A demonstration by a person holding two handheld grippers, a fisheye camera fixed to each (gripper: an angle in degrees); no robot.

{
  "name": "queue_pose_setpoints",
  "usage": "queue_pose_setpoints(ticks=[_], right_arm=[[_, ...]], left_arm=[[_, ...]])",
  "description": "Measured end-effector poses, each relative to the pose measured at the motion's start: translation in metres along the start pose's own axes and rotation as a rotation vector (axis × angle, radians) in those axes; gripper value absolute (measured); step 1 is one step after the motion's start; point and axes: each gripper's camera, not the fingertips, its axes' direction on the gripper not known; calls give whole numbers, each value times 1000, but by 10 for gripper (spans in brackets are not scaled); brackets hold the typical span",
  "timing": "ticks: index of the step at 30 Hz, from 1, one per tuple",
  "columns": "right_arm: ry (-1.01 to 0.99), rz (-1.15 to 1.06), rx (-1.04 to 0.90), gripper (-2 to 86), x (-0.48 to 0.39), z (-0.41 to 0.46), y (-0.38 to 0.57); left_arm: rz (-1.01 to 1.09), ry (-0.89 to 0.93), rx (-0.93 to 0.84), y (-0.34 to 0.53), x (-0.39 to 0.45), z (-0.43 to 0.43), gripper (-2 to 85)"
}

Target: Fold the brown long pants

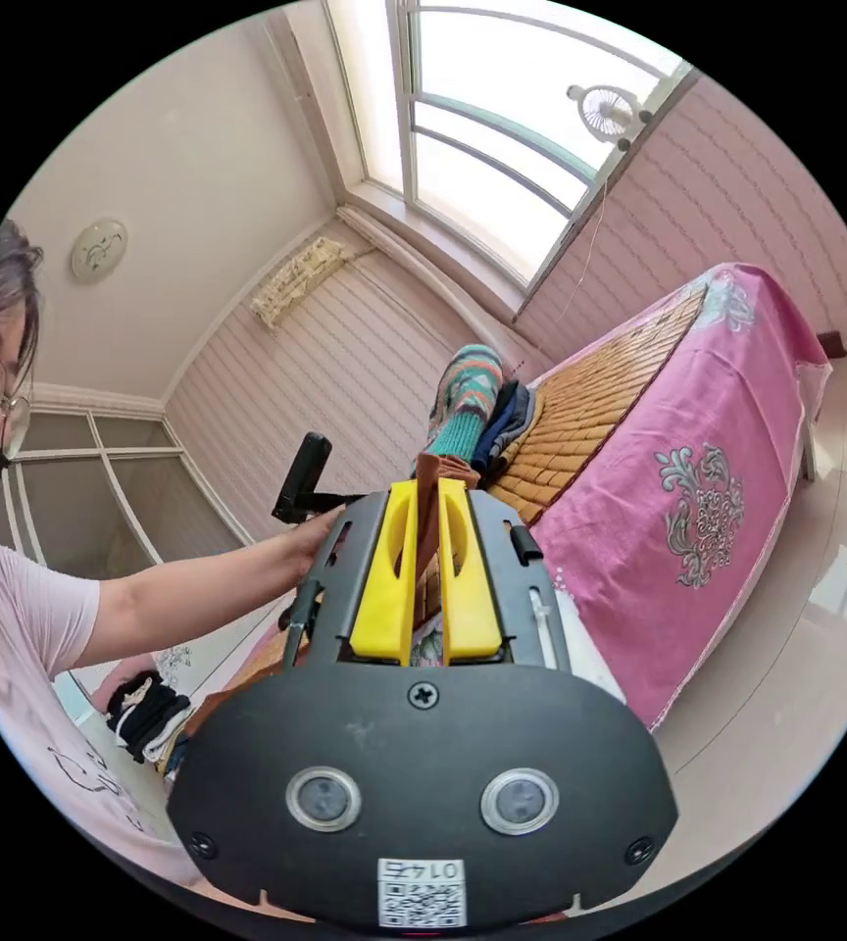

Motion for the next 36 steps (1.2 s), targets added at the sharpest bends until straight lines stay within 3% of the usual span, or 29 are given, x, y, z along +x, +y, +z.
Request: queue_pose_setpoints(ticks=[3, 5, 7, 13, 17, 19, 23, 26, 30, 36], right_arm=[[-49, -16, 253, 27, -2, -55, 0], [-195, -73, 387, 27, -21, -88, -7], [-288, -161, 375, 27, -55, -89, -17], [-686, -368, 22, 29, -214, 16, -24], [-853, -437, -289, 33, -349, 127, 33], [-856, -468, -399, 37, -407, 166, 78], [-805, -511, -713, 55, -504, 252, 218], [-764, -499, -1033, 64, -526, 297, 304], [-849, -522, -1035, 72, -533, 283, 319], [-585, -716, -1015, 84, -545, 286, 307]], left_arm=[[109, 88, 128, -23, 52, -31, 15], [184, 122, 227, -19, 79, -64, 15], [198, 132, 285, -2, 89, -102, 16], [127, 37, 449, 149, 41, -260, 22], [-96, -91, 550, 315, -21, -362, 32], [-240, -150, 556, 394, -46, -392, 44], [-619, -509, 458, 597, -76, -428, 53], [-844, -537, 486, 727, -66, -439, 58], [-881, -482, 595, 826, -8, -422, 49], [-847, -604, 641, 841, 48, -365, 70]])
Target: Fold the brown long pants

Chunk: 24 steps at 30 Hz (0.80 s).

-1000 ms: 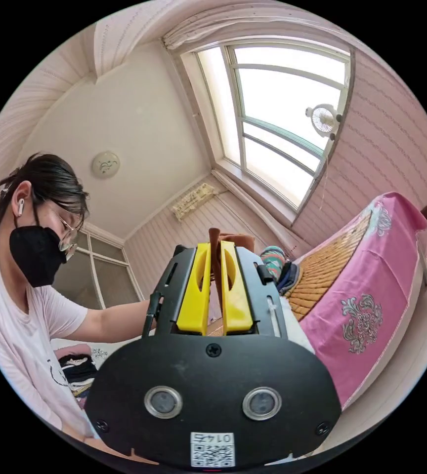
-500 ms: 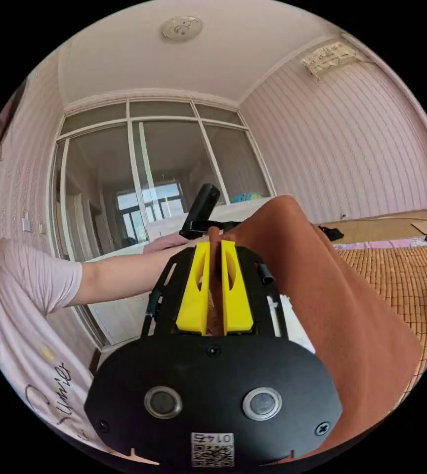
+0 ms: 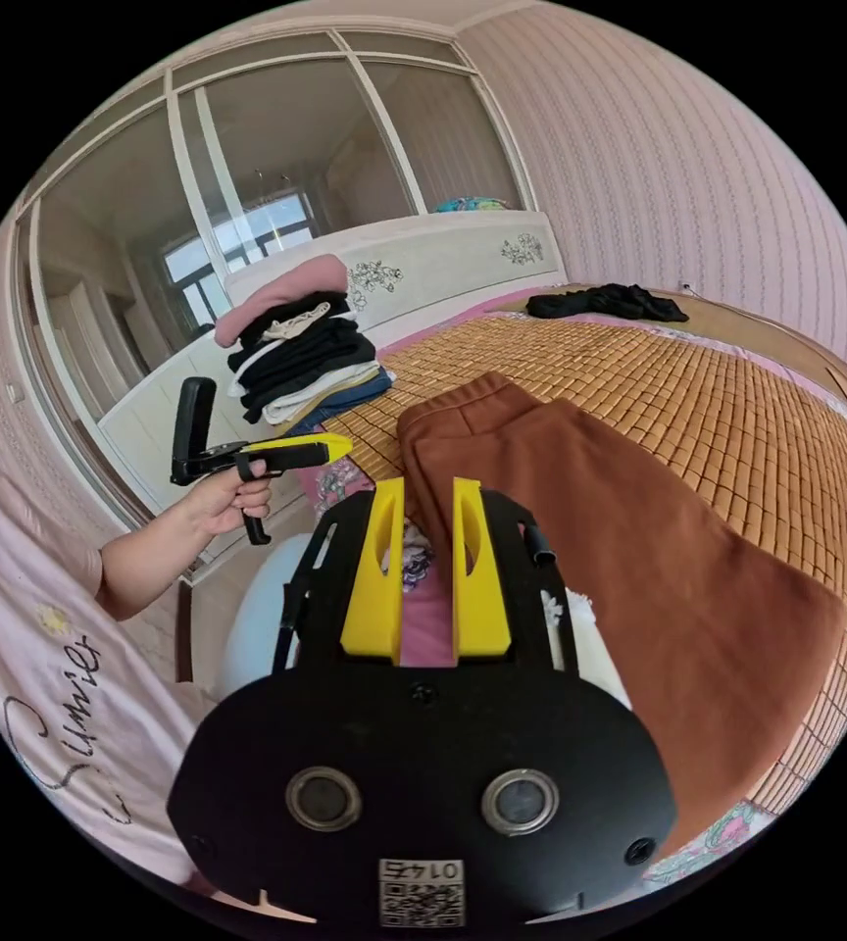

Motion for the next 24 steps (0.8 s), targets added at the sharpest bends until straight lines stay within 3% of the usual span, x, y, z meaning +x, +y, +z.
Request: queue_pose_setpoints(ticks=[4, 10, 16, 24], right_arm=[[94, -21, -190, 91, -12, 47, -19], [121, -92, -148, 81, -44, 87, -57], [262, -143, -298, 42, -56, 147, -84], [181, -159, -155, 8, -75, 114, -98]], left_arm=[[-21, -5, 64, 12, 8, 16, 89], [-75, -110, -17, 25, -17, 25, 81], [-67, -103, -59, 37, -34, 17, 64], [-120, -4, 50, 60, -62, -22, 48]])
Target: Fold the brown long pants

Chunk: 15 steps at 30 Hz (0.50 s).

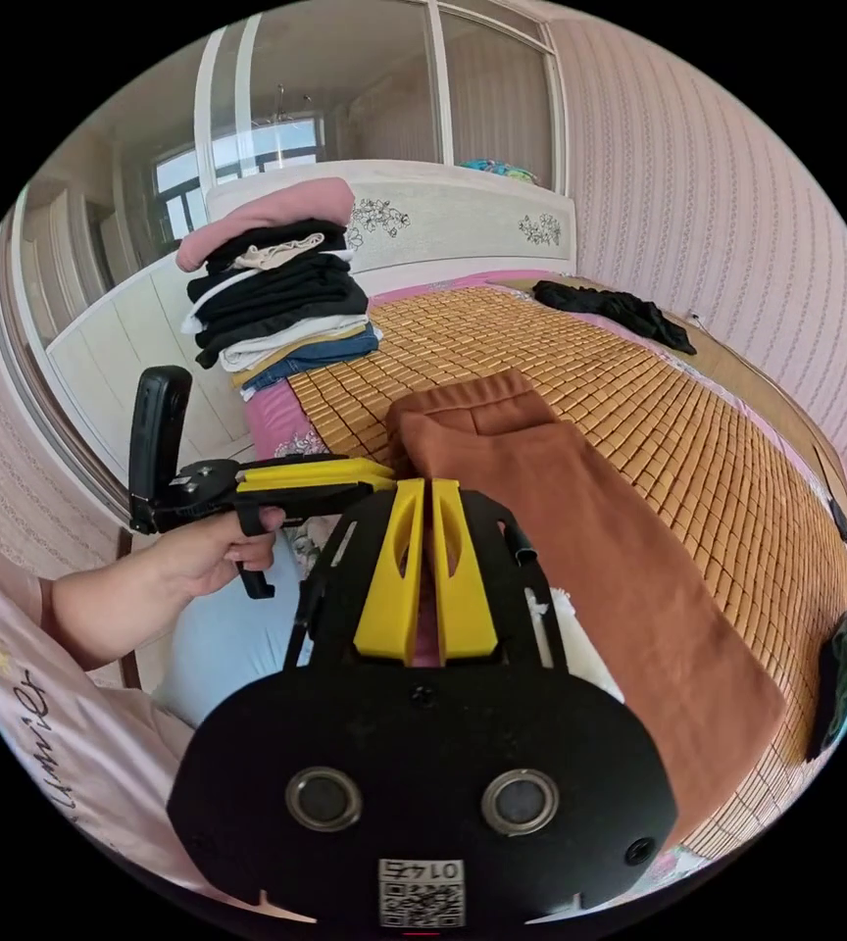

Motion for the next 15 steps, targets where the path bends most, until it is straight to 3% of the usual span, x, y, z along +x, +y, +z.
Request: queue_pose_setpoints(ticks=[4, 11, 15], right_arm=[[-14, -30, -112, 9, -8, 35, 8], [-56, 19, -32, 38, -2, 27, 22], [-31, 22, -11, 57, -8, 23, 28]], left_arm=[[-54, 36, -23, 6, -18, -5, 48], [-86, 186, 92, 15, -31, -40, 97], [-67, 55, -6, 7, -19, -27, 121]])
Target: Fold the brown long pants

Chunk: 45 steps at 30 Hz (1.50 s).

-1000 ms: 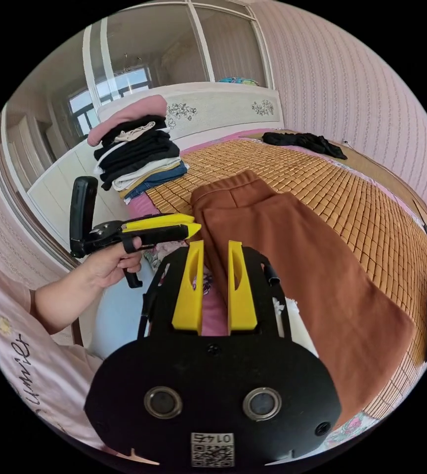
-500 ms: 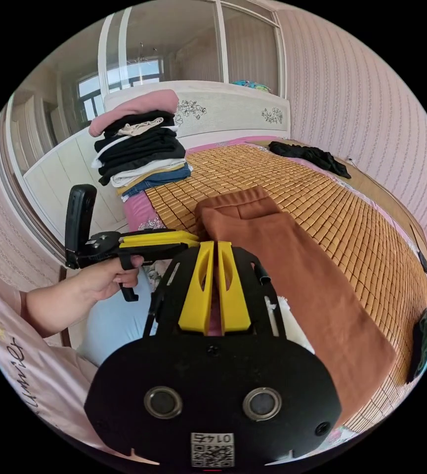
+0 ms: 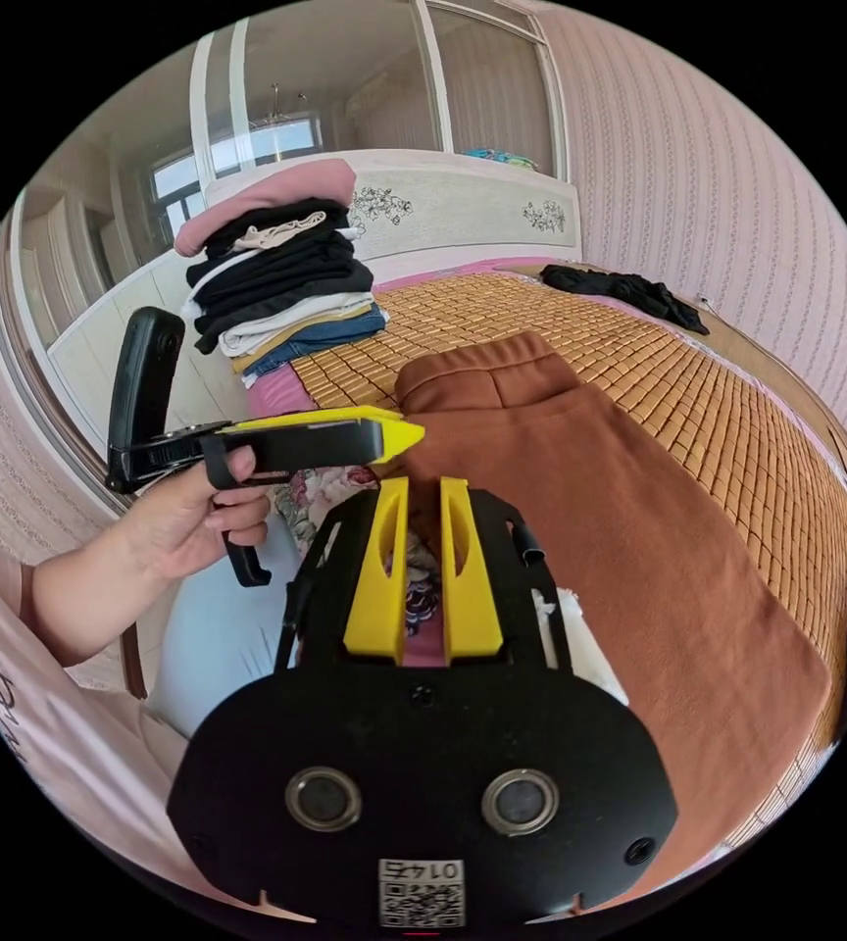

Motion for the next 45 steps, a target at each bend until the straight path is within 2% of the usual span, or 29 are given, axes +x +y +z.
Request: queue_pose_setpoints(ticks=[2, 8, 15, 19, 21, 25, 27, 29, 31, 33, 34, 37, 41, 45], right_arm=[[28, 2, 12, 61, -3, -5, 5], [87, 0, 13, 71, -3, -20, 22], [120, 18, 0, 87, 4, -34, 39], [128, 39, -8, 86, 9, -41, 47], [136, 45, -5, 85, 11, -47, 49], [159, 53, 173, 92, 13, -97, 47], [154, 72, 227, 93, 16, -119, 44], [115, 79, 230, 94, 21, -132, 43], [119, 83, 189, 94, 26, -129, 48], [153, 108, 114, 95, 34, -115, 57], [168, 143, 41, 96, 42, -105, 64], [157, 202, -93, 102, 58, -97, 84], [106, 302, -6, 55, 77, -136, 123], [166, 379, 1, 12, 96, -156, 151]], left_arm=[[-11, 0, -47, -1, 2, 9, 115], [22, -82, -28, 5, 22, 0, 67], [255, -274, 10, 17, 79, -13, 44], [223, -196, 58, 14, 83, -20, 35], [276, -143, 92, -1, 96, -31, 31], [416, -106, 175, -34, 125, -59, 28], [443, -155, 285, -43, 131, -86, 31], [401, -218, 329, -41, 117, -98, 32], [304, -284, 264, -36, 85, -88, 33], [134, -311, 10, -27, 34, -46, 38], [112, -316, -28, -23, 26, -39, 39], [132, -294, 29, -10, 26, -46, 45], [109, -268, 75, -5, 38, -77, 36], [223, -213, 107, 14, 81, -93, -3]])
